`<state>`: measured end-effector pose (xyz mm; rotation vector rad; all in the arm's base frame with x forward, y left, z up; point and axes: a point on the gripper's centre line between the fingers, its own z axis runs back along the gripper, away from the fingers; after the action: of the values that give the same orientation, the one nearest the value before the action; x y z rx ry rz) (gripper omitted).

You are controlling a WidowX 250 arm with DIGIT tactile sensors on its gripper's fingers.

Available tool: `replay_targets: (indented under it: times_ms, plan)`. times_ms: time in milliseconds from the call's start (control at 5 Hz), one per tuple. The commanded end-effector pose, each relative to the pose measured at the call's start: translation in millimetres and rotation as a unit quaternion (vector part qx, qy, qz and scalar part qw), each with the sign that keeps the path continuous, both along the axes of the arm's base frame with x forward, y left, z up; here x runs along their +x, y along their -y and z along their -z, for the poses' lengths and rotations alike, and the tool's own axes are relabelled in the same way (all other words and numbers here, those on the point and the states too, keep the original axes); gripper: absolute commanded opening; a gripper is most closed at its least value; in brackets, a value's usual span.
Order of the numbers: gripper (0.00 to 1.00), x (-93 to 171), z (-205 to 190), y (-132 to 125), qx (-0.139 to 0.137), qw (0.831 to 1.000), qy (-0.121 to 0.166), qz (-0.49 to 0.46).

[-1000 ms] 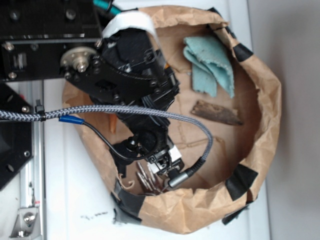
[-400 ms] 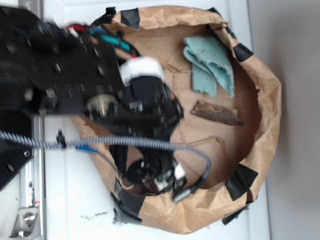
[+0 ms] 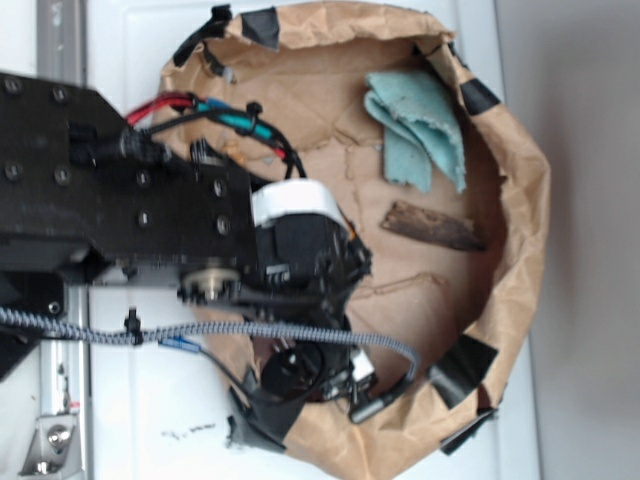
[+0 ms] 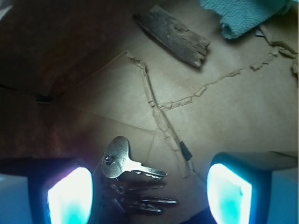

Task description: Grab the silver keys.

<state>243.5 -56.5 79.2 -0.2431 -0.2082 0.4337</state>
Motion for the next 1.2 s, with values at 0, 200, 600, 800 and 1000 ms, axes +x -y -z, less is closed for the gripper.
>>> replay_targets:
  times_ms: [0, 200, 600, 800, 1000]
  plan:
    - [1.00, -2.1, -4.2, 24.4, -0.024, 1.000, -0.008, 0.012]
    - [1.00, -2.6, -3.7, 28.9, -0.031, 0.999, -0.014, 0.015]
    - [1.00, 12.5, -1.2, 17.0, -0.057, 0.998, -0.015, -0.004]
    - [1.00, 16.4, 0.4, 18.4, -0.069, 0.997, -0.019, -0.004]
    - [1.00, 15.8, 10.9, 32.0, -0.070, 0.997, -0.026, 0.011]
